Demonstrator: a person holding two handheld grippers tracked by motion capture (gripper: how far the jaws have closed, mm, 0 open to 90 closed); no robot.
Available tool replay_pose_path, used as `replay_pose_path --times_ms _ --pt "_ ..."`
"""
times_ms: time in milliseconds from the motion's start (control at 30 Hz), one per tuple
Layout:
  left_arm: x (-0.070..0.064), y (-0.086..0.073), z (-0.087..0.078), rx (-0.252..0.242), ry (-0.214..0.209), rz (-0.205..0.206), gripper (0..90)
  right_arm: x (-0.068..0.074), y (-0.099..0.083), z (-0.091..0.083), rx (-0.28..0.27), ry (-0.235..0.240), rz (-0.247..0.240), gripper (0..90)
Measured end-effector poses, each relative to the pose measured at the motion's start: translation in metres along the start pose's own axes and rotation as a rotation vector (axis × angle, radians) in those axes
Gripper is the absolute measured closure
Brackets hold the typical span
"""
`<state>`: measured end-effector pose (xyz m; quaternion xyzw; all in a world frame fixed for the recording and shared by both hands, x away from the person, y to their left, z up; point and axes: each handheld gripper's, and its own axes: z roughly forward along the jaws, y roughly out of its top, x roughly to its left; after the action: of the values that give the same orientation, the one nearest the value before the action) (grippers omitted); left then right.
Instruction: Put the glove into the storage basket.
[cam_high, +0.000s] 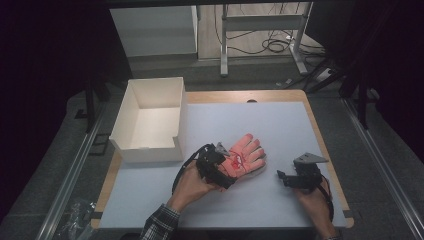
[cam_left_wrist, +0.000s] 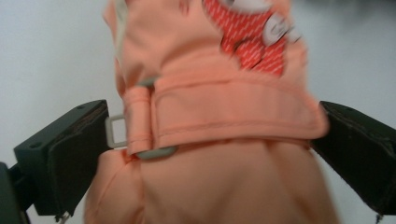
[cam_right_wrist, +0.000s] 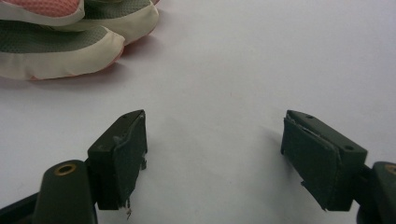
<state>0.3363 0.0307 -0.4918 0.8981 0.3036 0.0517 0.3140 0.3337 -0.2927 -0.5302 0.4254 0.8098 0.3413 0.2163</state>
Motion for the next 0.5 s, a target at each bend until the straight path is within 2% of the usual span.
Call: replay_pose_path --times_ms 67,100,167,233,367,400,467,500 --pt "0.001 -0.002 0.005 0.029 0.011 0.011 0.0 0.0 0.0 0.0 0.0 0.0 0.0 22.8" --pt "0.003 -0.004 0.01 0.042 -0.001 0.012 0.0 0.0 0.0 0.0 0.0 0.0 0.0 22.8" --pt "0.005 -0.007 0.015 0.038 -0.028 0.002 0.0 0.0 0.0 0.0 0.0 0.0 0.0 22.8" --pt "0.005 -0.009 0.02 0.072 -0.008 0.017 0.0 0.0 0.0 0.0 0.0 0.0 0.0 22.8" --pt "0.006 -0.013 0.03 0.112 -0.004 0.017 0.1 0.0 0.0 0.0 0.001 0.0 -0.001 22.8" --pt "0.005 -0.014 0.031 0.119 0.008 0.026 0.8 0.0 0.0 0.0 0.0 0.0 0.0 22.8" --pt "0.0 -0.017 0.031 0.112 0.045 0.045 2.4 0.0 0.0 0.0 0.001 0.0 -0.001 22.8" --pt "-0.002 -0.017 0.03 0.11 0.048 0.037 3.8 0.0 0.0 0.0 0.001 0.0 -0.001 22.8"
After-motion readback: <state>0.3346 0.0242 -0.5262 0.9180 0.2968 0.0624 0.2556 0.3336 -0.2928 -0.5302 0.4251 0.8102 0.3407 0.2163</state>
